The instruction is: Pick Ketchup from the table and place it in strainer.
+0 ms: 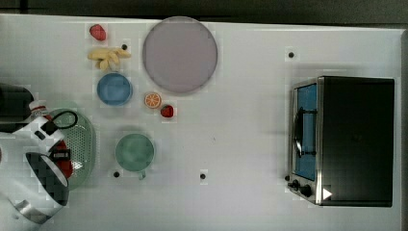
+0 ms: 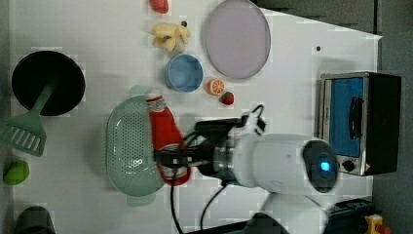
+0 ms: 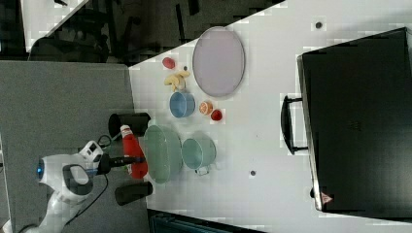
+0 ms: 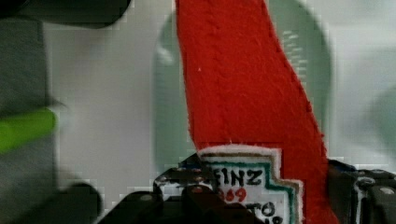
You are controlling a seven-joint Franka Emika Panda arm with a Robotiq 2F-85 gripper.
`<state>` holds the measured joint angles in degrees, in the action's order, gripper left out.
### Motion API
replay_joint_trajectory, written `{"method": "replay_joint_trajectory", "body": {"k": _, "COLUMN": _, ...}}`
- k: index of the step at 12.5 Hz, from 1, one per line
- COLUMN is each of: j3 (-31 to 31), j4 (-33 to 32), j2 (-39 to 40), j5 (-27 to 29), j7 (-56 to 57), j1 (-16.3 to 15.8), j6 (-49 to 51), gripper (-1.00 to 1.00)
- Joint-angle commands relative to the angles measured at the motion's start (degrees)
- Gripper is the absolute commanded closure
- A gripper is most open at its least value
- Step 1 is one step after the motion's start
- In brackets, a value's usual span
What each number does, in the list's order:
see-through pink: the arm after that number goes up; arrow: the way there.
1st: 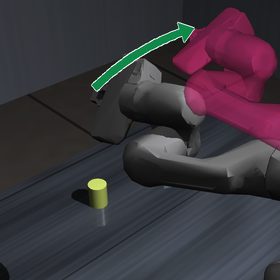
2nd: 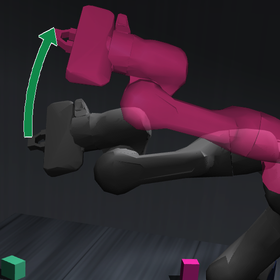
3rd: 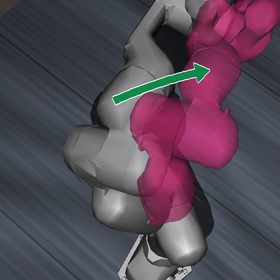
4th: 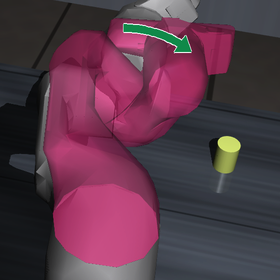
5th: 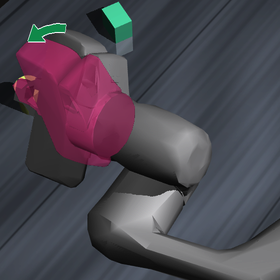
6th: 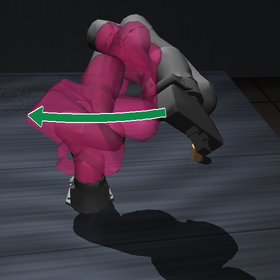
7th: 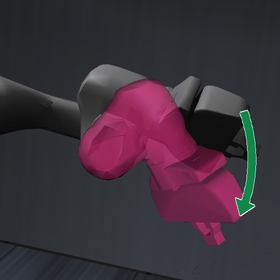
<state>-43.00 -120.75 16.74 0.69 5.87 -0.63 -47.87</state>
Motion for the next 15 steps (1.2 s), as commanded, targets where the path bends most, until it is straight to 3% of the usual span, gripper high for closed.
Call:
{"method": "replay_joint_trajectory", "body": {"k": 1, "j3": 1.0, "j4": -0.9, "j2": 4.7, "j5": -2.8, "j7": -11.7, "j1": -0.4, "j6": -6.2, "gripper": -0.52}}
{"method": "replay_joint_trajectory", "body": {"k": 3, "j3": 1.0, "j4": -1.3, "j2": 6.6, "j5": -4.5, "j7": -12.3, "j1": -0.4, "j6": -7.4, "gripper": -1.0}}
{"method": "replay_joint_trajectory", "body": {"k": 7, "j3": 1.0, "j4": -0.6, "j2": 2.9, "j5": -4.0, "j7": -12.8, "j1": 1.0, "j6": -7.2, "gripper": -1.0}}
{"method": "replay_joint_trajectory", "body": {"k": 11, "j3": 2.1, "j4": 0.0, "j2": -5.9, "j5": -2.8, "j7": -12.8, "j1": 7.0, "j6": -6.2, "gripper": -1.0}}
{"method": "replay_joint_trajectory", "body": {"k": 15, "j3": 8.7, "j4": 3.6, "j2": -15.0, "j5": -2.8, "j7": -12.8, "j1": 13.1, "j6": 7.7, "gripper": -1.0}}
